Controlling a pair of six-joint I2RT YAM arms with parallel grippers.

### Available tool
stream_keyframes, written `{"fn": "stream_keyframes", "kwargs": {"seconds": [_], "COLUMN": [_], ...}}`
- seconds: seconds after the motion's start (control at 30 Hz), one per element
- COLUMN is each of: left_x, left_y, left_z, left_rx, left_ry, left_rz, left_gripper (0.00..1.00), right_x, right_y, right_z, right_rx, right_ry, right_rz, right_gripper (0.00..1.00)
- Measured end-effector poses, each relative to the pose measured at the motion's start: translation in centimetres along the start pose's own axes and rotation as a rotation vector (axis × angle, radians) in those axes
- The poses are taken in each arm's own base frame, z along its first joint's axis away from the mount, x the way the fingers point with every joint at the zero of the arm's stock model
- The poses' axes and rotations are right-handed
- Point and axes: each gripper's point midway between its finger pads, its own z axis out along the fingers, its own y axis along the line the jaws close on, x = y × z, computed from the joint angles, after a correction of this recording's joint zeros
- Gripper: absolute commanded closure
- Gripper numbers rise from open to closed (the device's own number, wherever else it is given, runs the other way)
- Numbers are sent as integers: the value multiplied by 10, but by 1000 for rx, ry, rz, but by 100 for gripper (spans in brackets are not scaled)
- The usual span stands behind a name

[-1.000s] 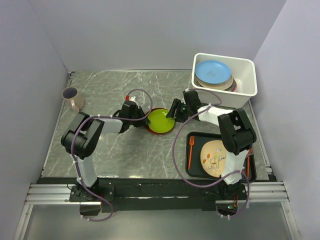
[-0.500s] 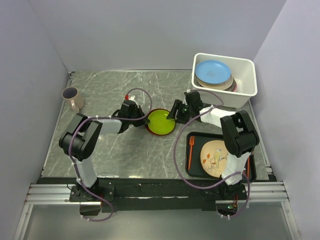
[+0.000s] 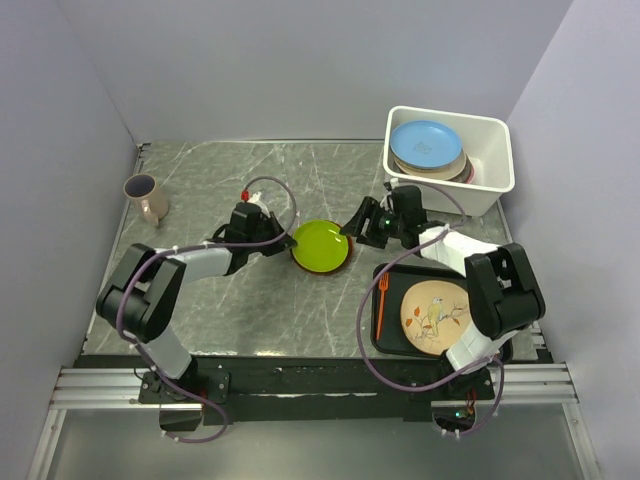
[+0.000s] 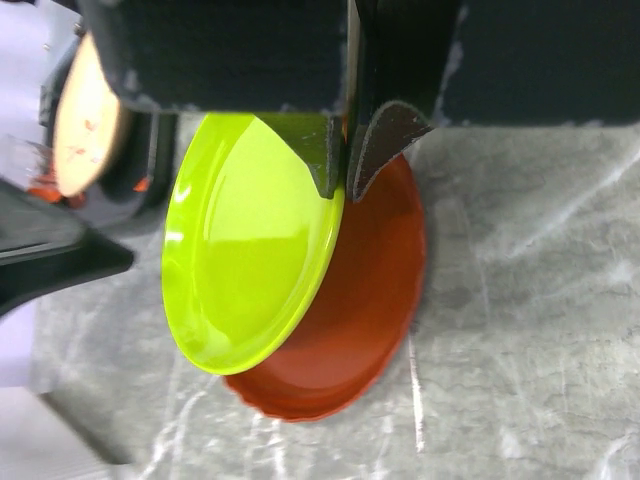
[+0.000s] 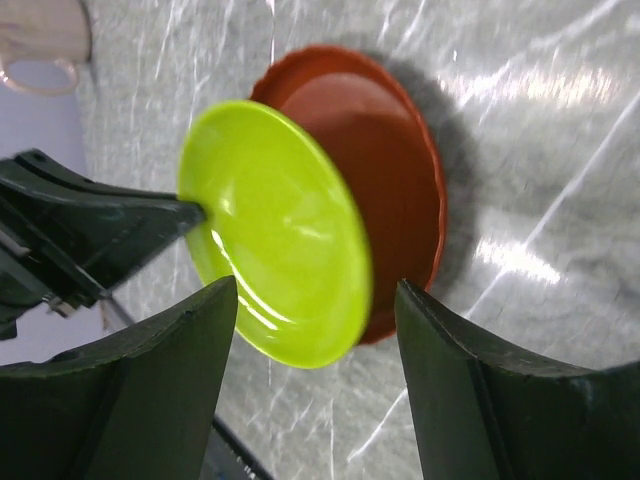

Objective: Place the plates into the plastic bin on the countertop
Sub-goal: Pick up the plate at the center of the board.

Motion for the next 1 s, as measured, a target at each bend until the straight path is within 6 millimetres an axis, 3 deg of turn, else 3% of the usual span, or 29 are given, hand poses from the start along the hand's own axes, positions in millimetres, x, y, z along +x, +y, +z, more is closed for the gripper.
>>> {"fn": "stream_keyframes", "kwargs": {"seconds": [0.27,0.7,0.8,0.9,1.0], "left_x": [-17,-15,-13,-13,-11], "left_y": [-15,-32,-35,-40,-43], "left_z": [-19,-26,-27,-27,-27], "left_rx": [116,229,243,262,272], "left_ry": [-38,-14,-9,-7,-2], "left_rz": [-58,-94,-97,-91,-88], "left_gripper": [99,99,99,99,99], "right_x": [12,16,19,21,21], "right_y": [9,24,25,27,32], "right_z": [-15,-25,-25,-24,-23], "right_rx": [-54,-135,-147,-163,-181], "right_ry": [15,1,3,5,5], "right_rz": [6,12,23,31,38], "right_gripper": [28,34,40,55,78]}}
